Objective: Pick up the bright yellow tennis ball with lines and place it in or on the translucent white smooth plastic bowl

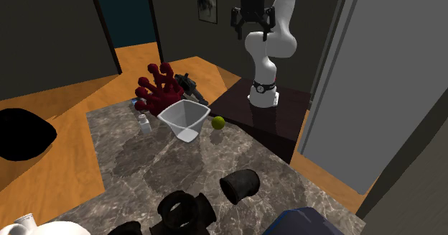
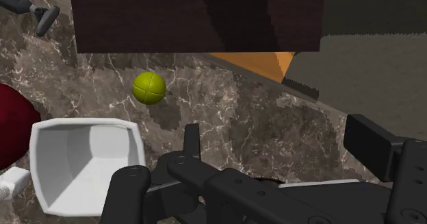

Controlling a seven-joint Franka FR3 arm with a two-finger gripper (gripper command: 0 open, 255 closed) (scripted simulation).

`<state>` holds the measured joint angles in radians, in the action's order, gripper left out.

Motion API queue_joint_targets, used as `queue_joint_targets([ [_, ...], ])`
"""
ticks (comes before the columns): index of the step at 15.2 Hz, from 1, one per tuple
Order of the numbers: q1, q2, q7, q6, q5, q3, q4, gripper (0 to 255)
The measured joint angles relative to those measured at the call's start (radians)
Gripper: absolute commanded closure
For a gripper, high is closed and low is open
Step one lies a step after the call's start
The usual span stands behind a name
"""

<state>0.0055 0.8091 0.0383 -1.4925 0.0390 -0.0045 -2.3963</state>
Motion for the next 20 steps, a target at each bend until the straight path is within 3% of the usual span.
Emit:
queue_joint_targets([
  [3, -0.003, 0.010, 0.016, -0.037, -0.011, -0.011, -0.044, 0],
  [8, -0.014, 0.029, 0.065, -0.192, -0.044, -0.041, -0.204, 0],
  [14, -0.042, -0.016, 0.138, -0.430, -0.098, -0.099, -0.378, 0],
  [20, -0.075, -0.149, 0.210, -0.699, -0.156, -0.165, -0.494, 0],
])
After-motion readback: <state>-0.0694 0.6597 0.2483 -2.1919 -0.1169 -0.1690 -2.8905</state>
